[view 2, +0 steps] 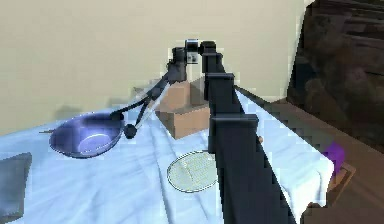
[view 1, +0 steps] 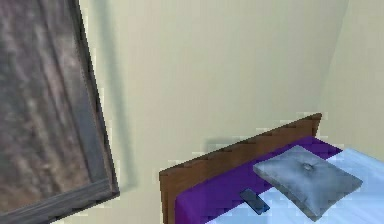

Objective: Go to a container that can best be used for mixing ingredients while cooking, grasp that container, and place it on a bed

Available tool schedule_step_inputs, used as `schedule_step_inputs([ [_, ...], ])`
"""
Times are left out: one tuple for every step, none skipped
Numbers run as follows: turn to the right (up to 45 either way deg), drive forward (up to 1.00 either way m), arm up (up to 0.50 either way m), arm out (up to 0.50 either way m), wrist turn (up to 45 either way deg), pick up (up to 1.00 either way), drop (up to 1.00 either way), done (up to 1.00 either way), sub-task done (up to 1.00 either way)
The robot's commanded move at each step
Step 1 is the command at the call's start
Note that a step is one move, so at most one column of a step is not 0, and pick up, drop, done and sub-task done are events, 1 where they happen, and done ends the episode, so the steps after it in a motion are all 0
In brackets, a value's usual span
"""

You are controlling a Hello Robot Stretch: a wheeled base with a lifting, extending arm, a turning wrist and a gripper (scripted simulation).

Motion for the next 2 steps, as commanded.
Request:
schedule_step_inputs([
  [0.0,0.0,0.0,0.0,45.0,0.0,0.0,0.0,0.0],
  [0.0,0.0,0.0,0.0,45.0,0.0,0.0,0.0,0.0],
])
